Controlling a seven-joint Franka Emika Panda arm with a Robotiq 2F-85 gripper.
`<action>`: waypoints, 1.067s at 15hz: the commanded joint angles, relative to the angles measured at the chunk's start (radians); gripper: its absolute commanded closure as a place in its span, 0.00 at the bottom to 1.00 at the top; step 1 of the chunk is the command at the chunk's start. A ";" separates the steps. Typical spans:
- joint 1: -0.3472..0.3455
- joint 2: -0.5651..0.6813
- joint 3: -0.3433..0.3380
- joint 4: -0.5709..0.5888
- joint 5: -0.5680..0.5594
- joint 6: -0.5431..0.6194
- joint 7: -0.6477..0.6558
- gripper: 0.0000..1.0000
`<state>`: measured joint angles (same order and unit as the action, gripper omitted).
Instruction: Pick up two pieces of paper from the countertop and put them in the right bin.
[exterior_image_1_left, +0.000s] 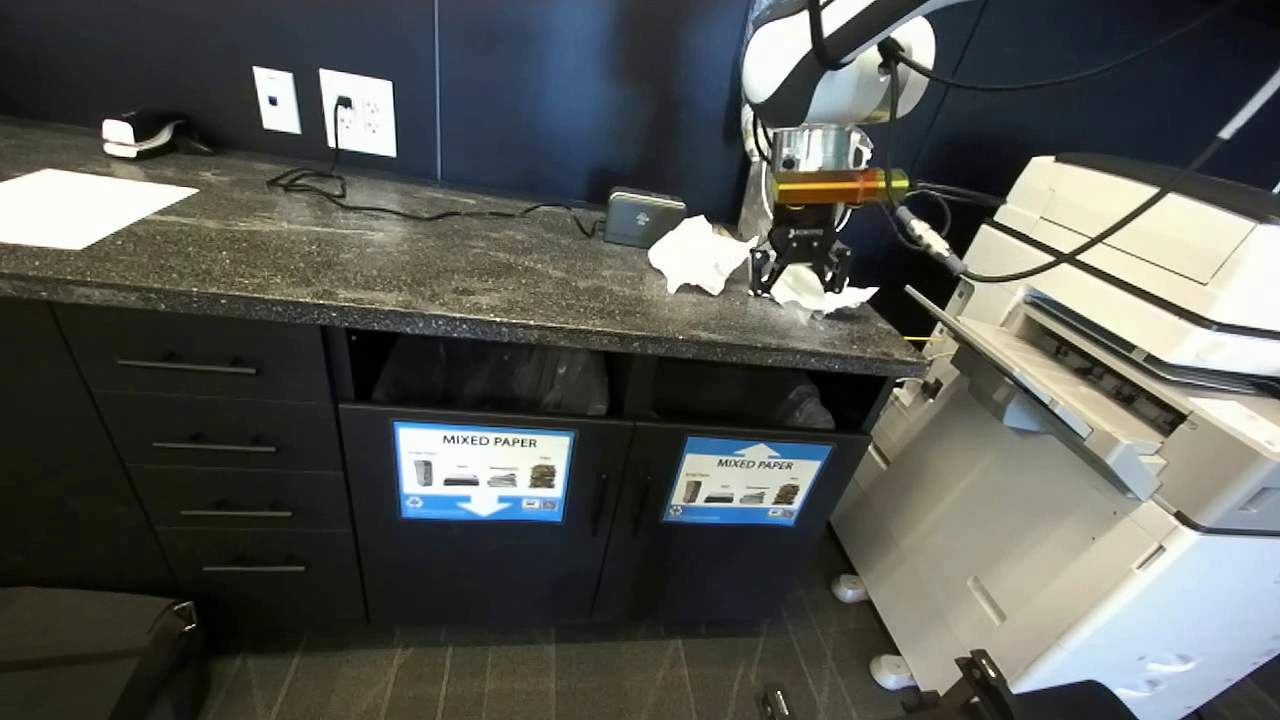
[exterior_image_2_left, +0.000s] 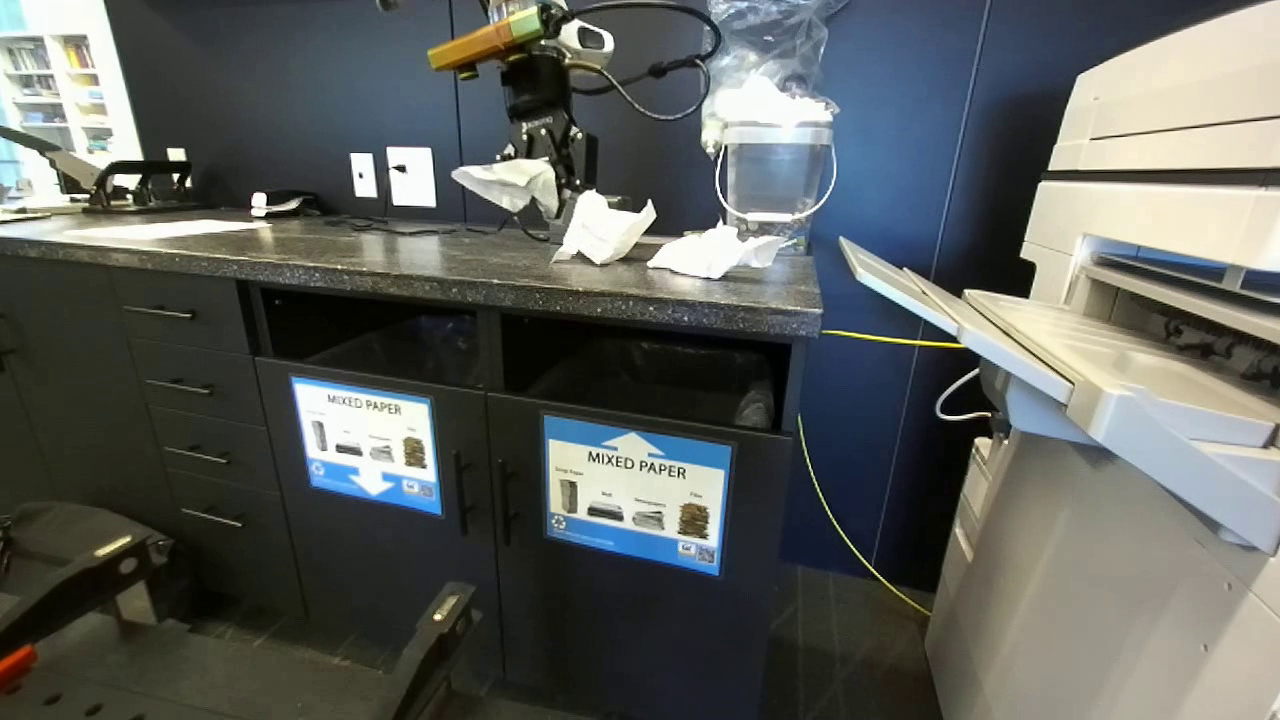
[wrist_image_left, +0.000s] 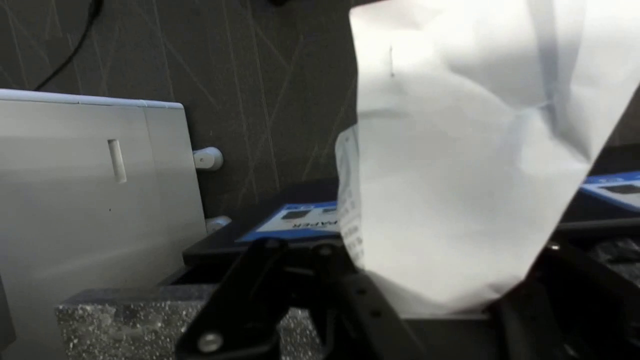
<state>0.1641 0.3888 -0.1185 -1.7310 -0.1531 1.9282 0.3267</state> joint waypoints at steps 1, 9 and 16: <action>-0.054 -0.201 0.045 -0.250 0.019 0.028 -0.067 0.94; -0.112 -0.504 0.079 -0.702 0.146 0.259 -0.160 0.94; -0.082 -0.635 0.122 -1.120 0.300 0.732 -0.204 0.93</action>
<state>0.0729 -0.1758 -0.0236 -2.6773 0.0726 2.4668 0.1647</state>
